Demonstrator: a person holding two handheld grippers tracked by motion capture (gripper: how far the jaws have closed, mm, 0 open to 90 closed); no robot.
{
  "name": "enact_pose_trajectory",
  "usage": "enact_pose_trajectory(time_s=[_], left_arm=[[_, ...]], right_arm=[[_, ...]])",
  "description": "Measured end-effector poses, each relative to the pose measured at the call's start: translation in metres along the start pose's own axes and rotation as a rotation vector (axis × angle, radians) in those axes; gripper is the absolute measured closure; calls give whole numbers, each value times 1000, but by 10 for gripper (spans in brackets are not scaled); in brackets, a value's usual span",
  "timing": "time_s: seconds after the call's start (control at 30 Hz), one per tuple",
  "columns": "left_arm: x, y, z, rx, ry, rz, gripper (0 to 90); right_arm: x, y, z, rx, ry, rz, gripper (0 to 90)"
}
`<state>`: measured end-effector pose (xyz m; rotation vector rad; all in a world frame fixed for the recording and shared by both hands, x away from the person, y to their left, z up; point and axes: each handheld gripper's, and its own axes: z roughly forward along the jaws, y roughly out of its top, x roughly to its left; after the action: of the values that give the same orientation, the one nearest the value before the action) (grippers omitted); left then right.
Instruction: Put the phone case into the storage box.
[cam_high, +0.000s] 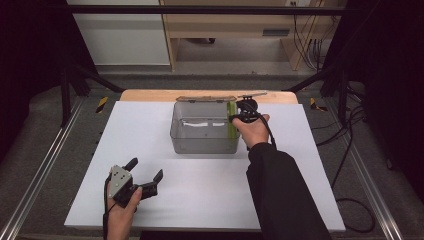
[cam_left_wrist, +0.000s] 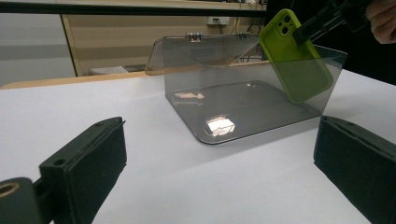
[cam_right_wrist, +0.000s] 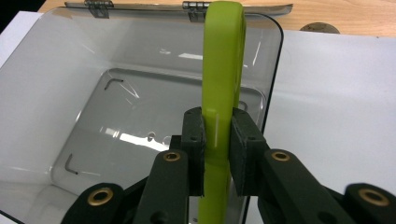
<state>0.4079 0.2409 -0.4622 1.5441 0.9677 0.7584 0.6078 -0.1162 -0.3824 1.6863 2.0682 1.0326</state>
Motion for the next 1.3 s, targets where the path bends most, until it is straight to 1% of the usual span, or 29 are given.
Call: enact_pose_trajectory(time_s=[0.07, 0.17, 0.37, 0.43, 0.57, 0.6, 0.73, 0.87, 1.0, 1.13, 1.3], left_arm=[[0, 0, 0, -1, 0, 1, 22], [0, 0, 0, 0, 1, 1, 22], [0, 0, 0, -1, 0, 1, 22], [-1, 0, 0, -1, -1, 2, 22], [-1, 0, 0, -1, -1, 2, 22], [-1, 0, 0, 0, -1, 2, 22], [0, 0, 0, -1, -1, 2, 22], [0, 0, 0, -1, 0, 1, 22], [-1, 0, 0, 1, -1, 3, 22], [-1, 0, 0, -1, -2, 3, 22], [-1, 0, 0, 1, -1, 2, 22]], right_arm=[[0, 0, 1, -2, -7, 1, 775], [-1, 1, 1, -1, -5, 6, 777], [-3, 2, -2, 23, 7, 21, 779], [-4, 2, -3, 31, 15, 35, 779], [-5, 2, -3, 38, 30, 42, 778], [-5, 2, -3, 37, 28, 43, 778], [-4, 1, -2, 26, 15, 27, 776], [-3, 1, 0, 11, 2, 21, 774], [1, 0, 1, -5, -16, -5, 771], [2, 0, 2, -8, -18, 0, 769], [0, 0, 3, -10, -19, 3, 766]])
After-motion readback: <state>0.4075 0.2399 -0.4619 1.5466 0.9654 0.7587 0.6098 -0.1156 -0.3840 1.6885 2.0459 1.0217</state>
